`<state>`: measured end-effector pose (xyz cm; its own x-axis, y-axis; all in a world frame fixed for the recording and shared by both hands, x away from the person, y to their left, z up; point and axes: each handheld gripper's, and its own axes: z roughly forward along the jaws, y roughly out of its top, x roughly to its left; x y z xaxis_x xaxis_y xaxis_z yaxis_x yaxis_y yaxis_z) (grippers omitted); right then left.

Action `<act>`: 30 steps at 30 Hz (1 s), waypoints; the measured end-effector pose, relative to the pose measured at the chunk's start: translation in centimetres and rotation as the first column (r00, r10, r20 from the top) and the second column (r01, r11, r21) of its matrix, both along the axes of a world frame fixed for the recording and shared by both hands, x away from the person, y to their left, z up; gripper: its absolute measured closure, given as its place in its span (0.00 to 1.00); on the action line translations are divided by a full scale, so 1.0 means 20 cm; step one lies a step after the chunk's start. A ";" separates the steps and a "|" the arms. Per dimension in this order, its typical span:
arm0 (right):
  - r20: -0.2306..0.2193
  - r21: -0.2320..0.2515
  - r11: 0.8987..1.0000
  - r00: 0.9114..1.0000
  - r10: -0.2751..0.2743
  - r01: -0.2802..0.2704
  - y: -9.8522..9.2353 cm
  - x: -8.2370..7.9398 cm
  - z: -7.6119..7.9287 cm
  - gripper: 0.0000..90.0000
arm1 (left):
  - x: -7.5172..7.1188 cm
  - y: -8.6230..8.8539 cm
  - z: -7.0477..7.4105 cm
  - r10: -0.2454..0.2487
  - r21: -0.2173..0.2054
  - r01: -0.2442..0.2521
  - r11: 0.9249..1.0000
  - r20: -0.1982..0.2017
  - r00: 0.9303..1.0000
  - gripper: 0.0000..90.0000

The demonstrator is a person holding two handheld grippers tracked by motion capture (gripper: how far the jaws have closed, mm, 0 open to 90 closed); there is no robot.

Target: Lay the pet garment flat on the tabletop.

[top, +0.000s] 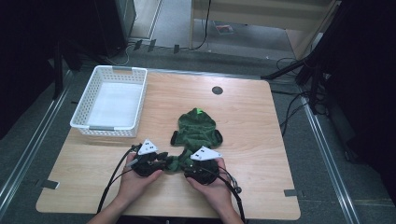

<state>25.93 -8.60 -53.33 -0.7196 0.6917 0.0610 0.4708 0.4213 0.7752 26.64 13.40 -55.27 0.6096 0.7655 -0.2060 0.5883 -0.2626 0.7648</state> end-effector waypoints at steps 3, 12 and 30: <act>0.017 -0.033 0.999 1.000 -0.014 0.015 0.00 0.00 -0.02 0.80 | 0.00 -0.01 0.00 -0.002 0.012 0.002 1.000 -0.004 1.000 0.78; 0.069 0.117 0.992 0.997 -0.046 0.037 -0.18 -0.01 0.12 0.93 | 0.00 0.00 0.00 0.005 0.012 -0.005 1.000 -0.009 1.000 0.81; -0.124 0.157 0.952 0.962 -0.244 0.262 -0.67 -0.09 0.05 0.75 | 0.00 0.01 0.00 0.006 -0.021 -0.006 1.000 -0.005 1.000 0.77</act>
<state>24.07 -22.03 -52.37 -0.5062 0.8231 0.2574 0.6249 0.1444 0.7672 26.60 13.60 -55.29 0.6041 0.7643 -0.2256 0.5937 -0.2429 0.7671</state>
